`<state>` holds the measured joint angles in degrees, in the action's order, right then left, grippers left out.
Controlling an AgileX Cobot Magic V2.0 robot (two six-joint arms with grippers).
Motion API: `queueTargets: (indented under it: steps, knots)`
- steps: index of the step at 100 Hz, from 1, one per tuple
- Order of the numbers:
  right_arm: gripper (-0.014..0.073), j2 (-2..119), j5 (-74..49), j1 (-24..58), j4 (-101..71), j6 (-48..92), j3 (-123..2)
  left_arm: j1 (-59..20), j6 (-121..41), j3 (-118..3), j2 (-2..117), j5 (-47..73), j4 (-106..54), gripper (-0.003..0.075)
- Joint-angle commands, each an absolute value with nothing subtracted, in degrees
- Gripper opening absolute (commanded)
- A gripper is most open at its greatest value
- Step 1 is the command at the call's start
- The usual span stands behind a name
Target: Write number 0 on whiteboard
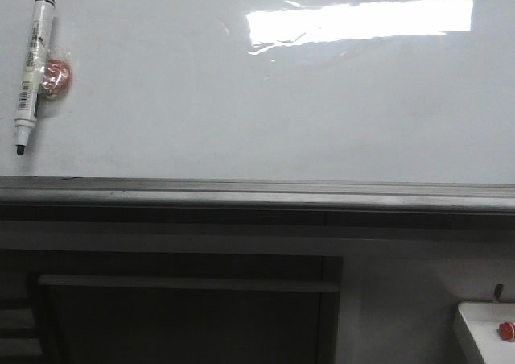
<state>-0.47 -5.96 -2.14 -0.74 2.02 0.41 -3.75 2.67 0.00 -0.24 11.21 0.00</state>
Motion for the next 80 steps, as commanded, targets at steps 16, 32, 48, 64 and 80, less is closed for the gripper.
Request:
queueTargets:
  steps: [16, 32, 48, 64, 80]
  knots:
    - [-0.0056, -1.7, 9.2, -2.5, 0.0, 2.0, 1.8, -3.6, 2.9, 0.7, -1.8, 3.9, 0.9, -0.0020]
    - [-0.0056, -1.7, 8.9, -2.5, 0.0, 2.0, 1.8, -3.6, 2.9, 0.7, -1.8, 1.8, 0.9, -0.0020]
    - [-0.0056, -1.7, 3.5, -2.5, -1.9, 0.9, -0.3, -3.4, 3.0, 0.4, -1.8, -2.1, 0.9, -0.0020]
    - [-0.0056, 1.1, -9.1, -2.5, -2.8, 0.9, -7.9, -3.4, 3.2, -3.3, 0.4, 3.1, -0.6, -0.0021]
    - [-0.0055, 8.6, -20.4, -2.5, -2.8, 0.9, -15.0, -3.1, 3.3, -9.8, 8.6, 8.6, -1.1, -0.0021]
